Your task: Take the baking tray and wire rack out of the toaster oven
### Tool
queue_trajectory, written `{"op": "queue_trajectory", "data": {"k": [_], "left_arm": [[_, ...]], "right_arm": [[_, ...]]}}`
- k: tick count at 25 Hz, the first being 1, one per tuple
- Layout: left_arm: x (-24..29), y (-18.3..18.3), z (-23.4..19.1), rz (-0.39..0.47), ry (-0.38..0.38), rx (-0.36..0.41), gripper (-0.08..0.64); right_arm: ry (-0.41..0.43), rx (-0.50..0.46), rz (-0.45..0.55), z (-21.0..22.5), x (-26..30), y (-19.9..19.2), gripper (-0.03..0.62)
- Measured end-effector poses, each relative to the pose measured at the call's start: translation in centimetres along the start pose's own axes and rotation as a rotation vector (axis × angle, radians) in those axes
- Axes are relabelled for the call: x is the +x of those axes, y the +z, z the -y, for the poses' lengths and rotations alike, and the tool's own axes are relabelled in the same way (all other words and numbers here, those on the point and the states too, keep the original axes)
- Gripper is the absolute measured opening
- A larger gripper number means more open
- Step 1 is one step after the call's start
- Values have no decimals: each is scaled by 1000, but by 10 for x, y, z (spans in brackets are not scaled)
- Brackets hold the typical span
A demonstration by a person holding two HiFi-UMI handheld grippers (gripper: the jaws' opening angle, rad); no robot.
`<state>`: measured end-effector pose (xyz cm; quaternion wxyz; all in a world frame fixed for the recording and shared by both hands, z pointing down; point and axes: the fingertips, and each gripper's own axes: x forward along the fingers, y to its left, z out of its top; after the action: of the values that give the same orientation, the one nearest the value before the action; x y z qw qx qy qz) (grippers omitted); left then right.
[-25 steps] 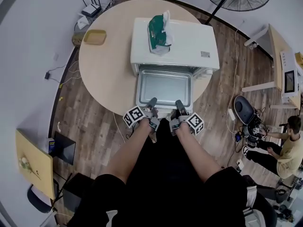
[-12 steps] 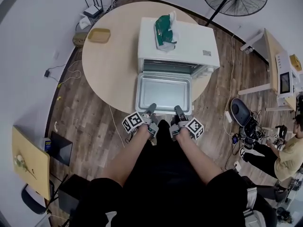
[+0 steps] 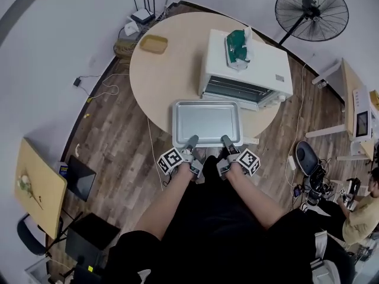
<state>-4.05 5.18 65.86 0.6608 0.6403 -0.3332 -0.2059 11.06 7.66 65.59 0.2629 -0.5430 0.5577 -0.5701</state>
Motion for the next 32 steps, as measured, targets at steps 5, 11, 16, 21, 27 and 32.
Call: {"op": "queue_trajectory", "data": {"k": [5,11,16,21,27,32], "left_arm": [[-44,41,-1,106,-26,6,74],[-76,85,-6,235,-20,-19,74],[-100,129,-10,287,-10,-2,74],[-93,156,-10,312,0,0,74],[-73,194,-21,289,28,-2,75],[-36,219,-29,256,62,-13,78]], "right_arm": [[45,-62,-128,-28,29,-47,81],[71,-94,-235,-52,63,-87,86],[99,-105,-288,-71,94,-125,89],[103,-96,-308,-79,122,-129,89],[96,-132,-315,-87,162,-133,89],[47,-105,-311,-80,201,-117,89]]}}
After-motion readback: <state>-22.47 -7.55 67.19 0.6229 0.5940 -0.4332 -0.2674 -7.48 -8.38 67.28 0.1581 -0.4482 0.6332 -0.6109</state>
